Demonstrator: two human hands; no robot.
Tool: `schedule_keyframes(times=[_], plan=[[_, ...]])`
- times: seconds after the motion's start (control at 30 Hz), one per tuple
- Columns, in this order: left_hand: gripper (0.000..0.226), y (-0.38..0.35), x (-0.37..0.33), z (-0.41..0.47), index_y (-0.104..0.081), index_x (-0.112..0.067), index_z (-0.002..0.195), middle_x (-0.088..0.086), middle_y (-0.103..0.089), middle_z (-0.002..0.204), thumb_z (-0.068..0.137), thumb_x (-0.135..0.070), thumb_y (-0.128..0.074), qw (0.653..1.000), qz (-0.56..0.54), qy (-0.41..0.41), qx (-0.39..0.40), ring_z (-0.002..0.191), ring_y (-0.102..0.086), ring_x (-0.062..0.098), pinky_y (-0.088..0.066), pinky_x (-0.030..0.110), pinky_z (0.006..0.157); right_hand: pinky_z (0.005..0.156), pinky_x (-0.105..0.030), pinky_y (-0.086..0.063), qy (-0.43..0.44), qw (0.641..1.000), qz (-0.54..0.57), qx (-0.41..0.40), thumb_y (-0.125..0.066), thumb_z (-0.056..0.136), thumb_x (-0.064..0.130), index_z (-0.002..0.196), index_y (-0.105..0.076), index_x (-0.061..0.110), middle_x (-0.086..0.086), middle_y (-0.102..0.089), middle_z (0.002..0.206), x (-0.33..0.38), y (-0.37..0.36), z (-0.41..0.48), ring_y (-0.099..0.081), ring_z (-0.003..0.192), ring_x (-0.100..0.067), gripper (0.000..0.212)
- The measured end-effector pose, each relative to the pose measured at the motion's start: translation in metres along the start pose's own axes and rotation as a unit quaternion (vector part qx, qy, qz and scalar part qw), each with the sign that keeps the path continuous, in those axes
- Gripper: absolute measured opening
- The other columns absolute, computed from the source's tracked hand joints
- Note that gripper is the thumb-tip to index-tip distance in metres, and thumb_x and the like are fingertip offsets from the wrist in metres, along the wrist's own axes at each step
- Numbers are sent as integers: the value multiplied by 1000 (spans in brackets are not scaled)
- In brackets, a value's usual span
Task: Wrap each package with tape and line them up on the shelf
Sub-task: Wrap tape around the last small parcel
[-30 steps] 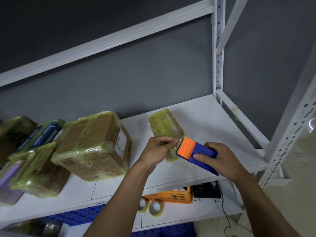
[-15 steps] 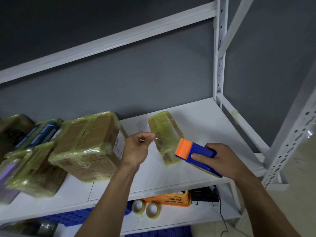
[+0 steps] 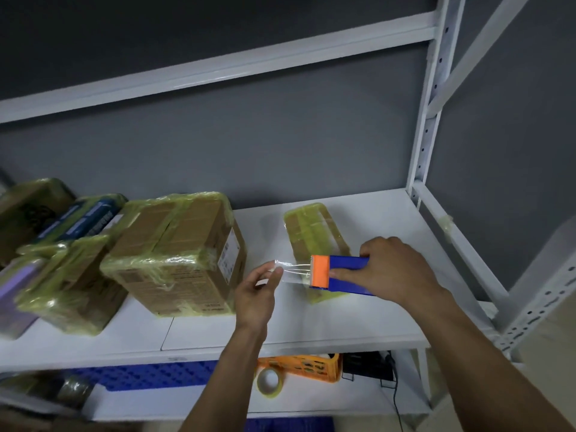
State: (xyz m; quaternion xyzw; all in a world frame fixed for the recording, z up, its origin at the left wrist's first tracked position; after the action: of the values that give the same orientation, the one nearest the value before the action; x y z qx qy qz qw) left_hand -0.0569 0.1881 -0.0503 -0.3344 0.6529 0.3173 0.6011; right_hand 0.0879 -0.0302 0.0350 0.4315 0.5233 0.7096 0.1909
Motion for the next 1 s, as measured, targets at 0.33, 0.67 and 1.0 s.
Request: schedule_keyframes(times=[0.33, 0.67, 1.0], plan=[[19, -11, 37, 7, -78, -33, 101, -21, -72, 100, 84, -39, -81, 998, -21, 61, -3, 89, -65, -10, -45, 15, 68, 49, -25, -29, -8, 992, -120, 40, -68, 57, 93, 73, -36, 30, 11, -47, 73, 24, -1, 23, -44, 60, -6, 72], [17, -50, 53, 5, -76, -36, 107, -25, -71, 100, 97, -44, -65, 994, -33, 87, 50, 91, -64, -9, -45, 2, 60, 49, -24, -30, -28, 986, -147, 69, -71, 59, 91, 96, -42, 27, 13, -40, 72, 27, -7, 30, -49, 70, -11, 79], [21, -52, 49, -4, -70, -28, 118, -15, -73, 111, 97, -25, -68, 1000, -13, -13, 14, 103, -69, 7, -56, 13, 73, 49, -23, -34, -35, 987, -136, 80, -71, 59, 90, 99, -41, 27, 13, -40, 71, 18, -10, 32, -52, 72, -12, 80]])
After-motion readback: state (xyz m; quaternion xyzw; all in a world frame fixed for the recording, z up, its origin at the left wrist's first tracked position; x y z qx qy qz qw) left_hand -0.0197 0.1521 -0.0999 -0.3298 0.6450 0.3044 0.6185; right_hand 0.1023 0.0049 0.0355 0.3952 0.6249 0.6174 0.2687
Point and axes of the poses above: each hand's wrist, its own z-axis towards the middle knuckle, its own y-axis out of the back of the hand, x = y × z, the point moved 4 cm from there along z, towards the middle knuckle
